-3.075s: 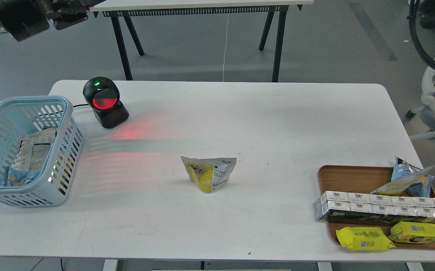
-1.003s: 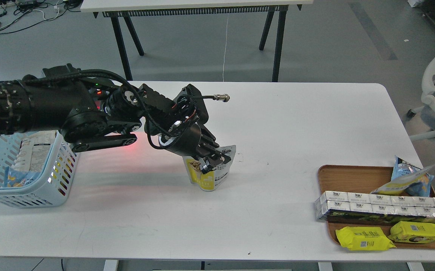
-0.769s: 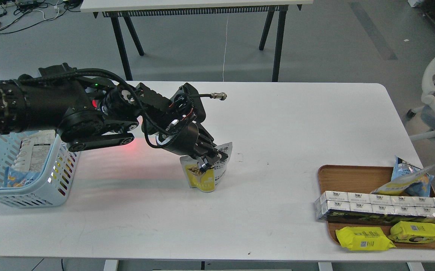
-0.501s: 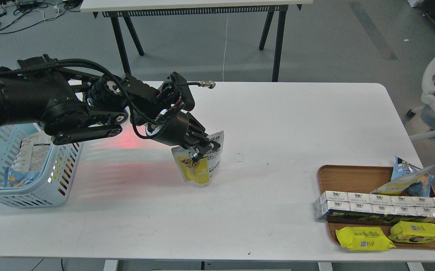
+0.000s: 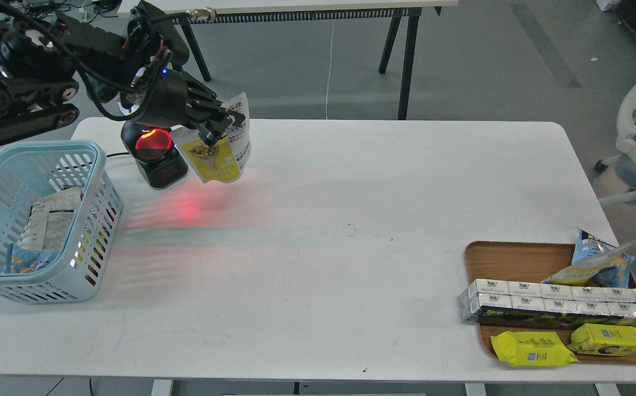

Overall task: Scan snack and place in basket
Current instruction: 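Lift the bag with the left gripper and hold it over the scanner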

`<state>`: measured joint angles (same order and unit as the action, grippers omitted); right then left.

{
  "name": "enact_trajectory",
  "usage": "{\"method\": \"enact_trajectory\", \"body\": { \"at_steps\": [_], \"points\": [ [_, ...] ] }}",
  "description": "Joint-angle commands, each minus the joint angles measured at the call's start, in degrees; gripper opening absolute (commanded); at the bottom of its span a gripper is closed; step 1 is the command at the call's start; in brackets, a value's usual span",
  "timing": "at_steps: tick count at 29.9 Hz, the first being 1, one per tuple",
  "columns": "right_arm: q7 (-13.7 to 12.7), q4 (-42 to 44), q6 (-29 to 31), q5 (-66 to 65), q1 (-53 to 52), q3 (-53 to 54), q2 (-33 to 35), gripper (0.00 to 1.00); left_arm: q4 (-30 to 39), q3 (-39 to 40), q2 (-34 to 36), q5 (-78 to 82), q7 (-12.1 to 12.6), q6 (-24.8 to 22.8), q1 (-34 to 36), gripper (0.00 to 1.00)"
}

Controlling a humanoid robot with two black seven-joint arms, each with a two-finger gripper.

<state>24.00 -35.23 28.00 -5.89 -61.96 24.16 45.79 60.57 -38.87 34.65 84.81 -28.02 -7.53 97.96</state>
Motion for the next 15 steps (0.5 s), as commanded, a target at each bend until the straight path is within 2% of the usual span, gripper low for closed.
{"method": "enact_trajectory", "body": {
  "at_steps": [1,12,15],
  "points": [
    [0.00,-0.10,0.00,0.00,0.00,0.09,-0.09,0.99,-2.38,0.81,1.99,1.67,0.02,0.06,-3.47,0.01],
    [0.00,-0.02,0.00,0.00,-0.09,0.09,-0.53,0.99,-1.77,1.07,5.24,1.32,0.02,-0.55,-3.39,0.01],
    [0.08,0.07,0.00,0.00,-0.09,0.09,-0.44,0.99,0.59,2.39,9.71,1.32,0.02,-2.13,-1.73,0.01]
  ]
}}
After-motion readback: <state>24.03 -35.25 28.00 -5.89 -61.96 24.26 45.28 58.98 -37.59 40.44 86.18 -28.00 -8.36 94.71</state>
